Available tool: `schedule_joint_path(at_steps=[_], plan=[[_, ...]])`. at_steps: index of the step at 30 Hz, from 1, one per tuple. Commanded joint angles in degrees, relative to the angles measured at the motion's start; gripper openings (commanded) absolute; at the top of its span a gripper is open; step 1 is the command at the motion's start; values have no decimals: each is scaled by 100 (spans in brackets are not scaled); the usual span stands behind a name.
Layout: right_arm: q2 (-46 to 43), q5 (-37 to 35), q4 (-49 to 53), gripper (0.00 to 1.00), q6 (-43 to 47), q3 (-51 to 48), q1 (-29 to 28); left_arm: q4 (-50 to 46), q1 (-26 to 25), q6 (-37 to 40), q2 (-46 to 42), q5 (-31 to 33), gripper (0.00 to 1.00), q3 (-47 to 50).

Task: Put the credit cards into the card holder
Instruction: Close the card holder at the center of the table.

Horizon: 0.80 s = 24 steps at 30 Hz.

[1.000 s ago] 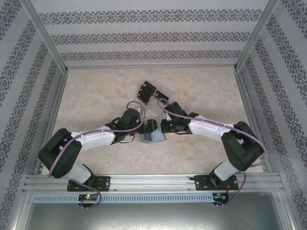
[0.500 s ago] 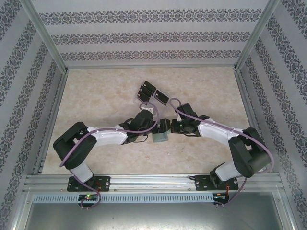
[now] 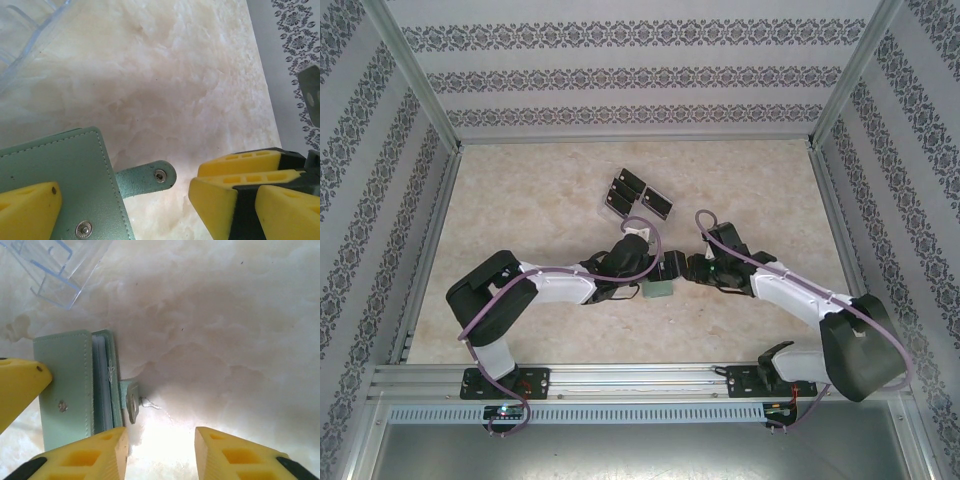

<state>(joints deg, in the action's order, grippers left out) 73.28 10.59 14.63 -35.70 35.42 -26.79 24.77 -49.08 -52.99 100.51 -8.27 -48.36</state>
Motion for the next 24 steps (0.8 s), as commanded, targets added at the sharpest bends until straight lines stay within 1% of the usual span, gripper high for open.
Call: schedule_joint_path(at_steps=[1, 6, 13, 15, 19, 22, 24], plan=[[-251, 540, -298, 35, -280, -147, -214, -162, -64, -30, -28, 334, 100, -60], [-213, 459, -580, 20, -587, -122, -702, -195, -69, -66, -59, 438, 100, 18], [616, 441, -1526, 11, -918, -131, -1016, -211, -67, -124, -100, 533, 100, -22], [792, 453, -1732, 10, -982, -141, -1051, -272, -58, -126, -149, 563, 100, -71], [887, 413, -1732, 9, -971, -170, -1061, -328, -32, -141, -237, 547, 100, -146], [661, 365, -1603, 10, -974, -264, -1049, -352, -6, -174, -341, 520, 100, -183], [394, 340, -1427, 14, -961, -325, -1001, -414, 12, -157, -438, 514, 100, -233]])
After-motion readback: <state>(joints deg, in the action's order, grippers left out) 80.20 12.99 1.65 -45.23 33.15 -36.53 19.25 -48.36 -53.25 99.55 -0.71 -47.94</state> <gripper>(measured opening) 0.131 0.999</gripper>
